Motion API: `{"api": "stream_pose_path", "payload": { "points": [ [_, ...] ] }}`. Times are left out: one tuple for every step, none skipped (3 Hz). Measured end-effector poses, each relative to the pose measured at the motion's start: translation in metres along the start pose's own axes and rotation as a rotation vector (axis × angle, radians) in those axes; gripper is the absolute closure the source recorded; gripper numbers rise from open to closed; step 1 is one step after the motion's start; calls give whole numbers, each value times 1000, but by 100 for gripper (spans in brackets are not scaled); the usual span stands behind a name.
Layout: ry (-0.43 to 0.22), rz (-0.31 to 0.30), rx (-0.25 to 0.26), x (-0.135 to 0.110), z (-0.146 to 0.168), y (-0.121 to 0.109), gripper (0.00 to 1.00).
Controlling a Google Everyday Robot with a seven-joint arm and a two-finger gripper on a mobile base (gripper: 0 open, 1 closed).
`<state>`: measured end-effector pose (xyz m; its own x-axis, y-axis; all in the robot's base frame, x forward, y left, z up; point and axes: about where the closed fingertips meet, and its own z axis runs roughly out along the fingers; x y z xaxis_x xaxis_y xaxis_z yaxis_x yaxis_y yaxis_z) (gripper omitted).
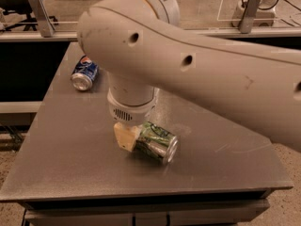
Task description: Place green can upright
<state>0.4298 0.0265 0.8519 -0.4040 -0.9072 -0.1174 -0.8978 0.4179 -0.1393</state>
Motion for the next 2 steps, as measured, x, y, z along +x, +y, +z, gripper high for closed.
{"api": "stream_pose_path", "payload": {
  "points": [
    [-143,9,-31,-7,-27,-28,100],
    [-353,12,-19,0,-63,-42,100]
  ]
}}
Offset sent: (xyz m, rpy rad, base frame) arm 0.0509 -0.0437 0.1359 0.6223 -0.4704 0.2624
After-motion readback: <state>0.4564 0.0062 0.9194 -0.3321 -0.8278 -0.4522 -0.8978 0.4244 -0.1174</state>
